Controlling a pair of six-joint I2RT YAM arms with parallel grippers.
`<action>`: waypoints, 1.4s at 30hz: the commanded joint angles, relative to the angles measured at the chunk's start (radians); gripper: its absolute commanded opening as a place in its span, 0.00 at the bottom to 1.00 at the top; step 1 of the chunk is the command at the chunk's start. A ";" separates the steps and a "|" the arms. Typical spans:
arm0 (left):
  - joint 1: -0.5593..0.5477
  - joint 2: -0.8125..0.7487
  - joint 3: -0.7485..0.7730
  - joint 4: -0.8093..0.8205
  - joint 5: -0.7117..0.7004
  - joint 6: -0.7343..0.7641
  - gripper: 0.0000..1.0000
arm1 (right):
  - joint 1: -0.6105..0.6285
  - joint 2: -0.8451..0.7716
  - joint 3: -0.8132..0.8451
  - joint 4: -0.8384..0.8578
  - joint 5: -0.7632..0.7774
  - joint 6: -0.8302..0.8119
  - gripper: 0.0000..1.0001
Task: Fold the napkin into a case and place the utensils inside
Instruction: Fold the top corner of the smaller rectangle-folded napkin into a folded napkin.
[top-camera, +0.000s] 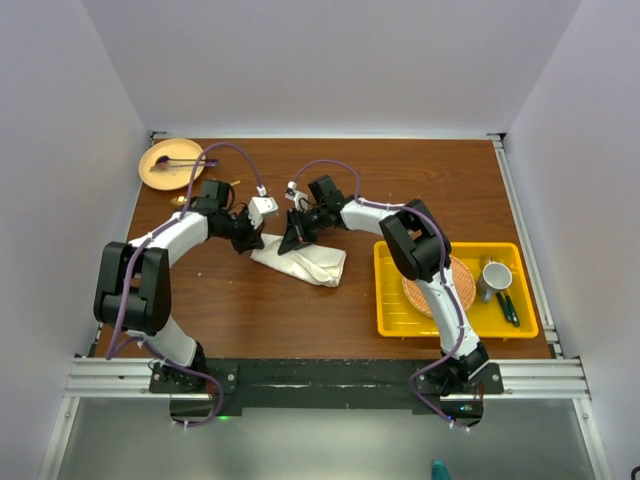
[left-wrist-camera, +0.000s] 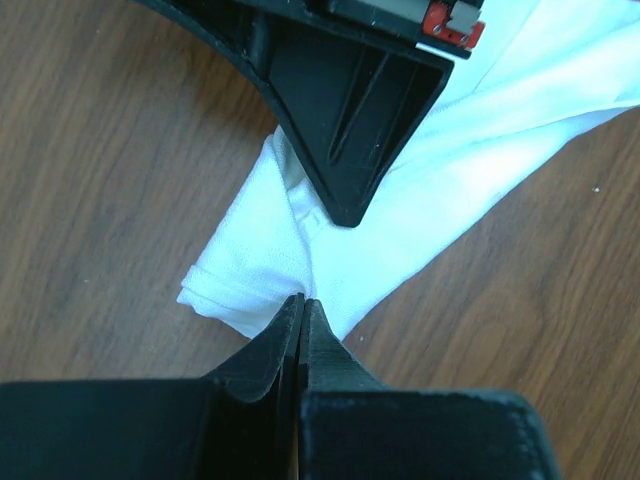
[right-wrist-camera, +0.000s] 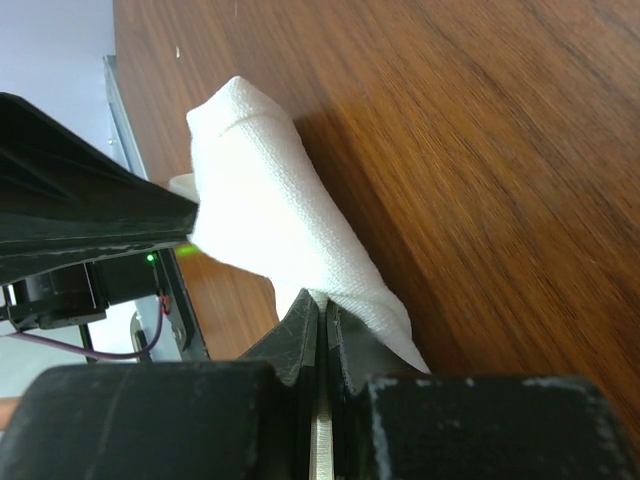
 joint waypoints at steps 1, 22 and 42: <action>0.002 0.028 -0.009 0.003 -0.016 0.032 0.00 | 0.004 -0.026 0.029 0.031 0.004 0.017 0.00; 0.004 0.078 0.051 -0.019 -0.019 0.025 0.00 | -0.002 -0.040 0.101 0.041 -0.016 -0.012 0.00; 0.013 0.049 0.117 -0.089 0.104 0.045 0.00 | -0.025 0.135 0.142 -0.022 0.050 0.042 0.00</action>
